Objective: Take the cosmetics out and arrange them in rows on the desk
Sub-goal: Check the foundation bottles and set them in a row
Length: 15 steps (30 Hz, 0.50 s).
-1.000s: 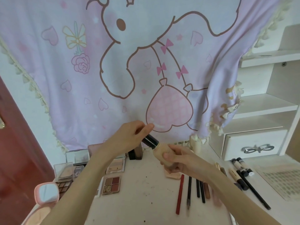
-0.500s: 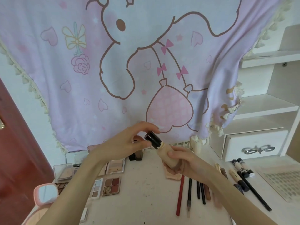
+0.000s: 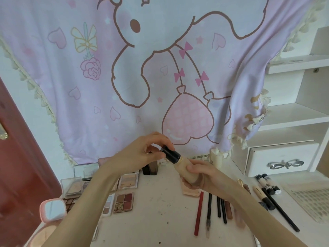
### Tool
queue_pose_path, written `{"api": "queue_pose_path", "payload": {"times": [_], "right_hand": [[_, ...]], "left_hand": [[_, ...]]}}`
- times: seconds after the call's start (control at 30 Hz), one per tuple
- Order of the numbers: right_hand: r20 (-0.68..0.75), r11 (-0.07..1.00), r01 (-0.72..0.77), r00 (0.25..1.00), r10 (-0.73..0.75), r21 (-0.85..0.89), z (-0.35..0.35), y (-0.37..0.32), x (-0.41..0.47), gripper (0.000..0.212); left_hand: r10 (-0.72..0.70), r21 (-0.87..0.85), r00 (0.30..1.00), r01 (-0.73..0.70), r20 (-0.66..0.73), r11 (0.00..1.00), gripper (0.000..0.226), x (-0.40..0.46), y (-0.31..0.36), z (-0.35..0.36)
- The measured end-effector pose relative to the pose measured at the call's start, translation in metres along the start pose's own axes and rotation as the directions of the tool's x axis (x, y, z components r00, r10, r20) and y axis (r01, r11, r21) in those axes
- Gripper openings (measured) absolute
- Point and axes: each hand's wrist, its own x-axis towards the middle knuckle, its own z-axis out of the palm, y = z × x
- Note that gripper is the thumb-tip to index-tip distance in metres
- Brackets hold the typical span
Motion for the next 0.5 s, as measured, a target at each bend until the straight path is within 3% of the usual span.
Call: {"api": "queue_pose_path", "payload": {"times": [0.27, 0.5], "right_hand": [[-0.134, 0.991, 0.025, 0.99, -0.042, -0.129, 0.004, 0.005, 0.004, 0.037], [-0.236, 0.962, -0.016, 0.97, -0.05, -0.272, 0.004, 0.016, 0.003, 0.04]], "left_hand": [[0.054, 0.322, 0.976, 0.017, -0.209, 0.947, 0.01, 0.013, -0.008, 0.013], [0.061, 0.364, 0.963, 0.041, -0.264, 0.931, 0.018, 0.015, -0.012, 0.01]]}}
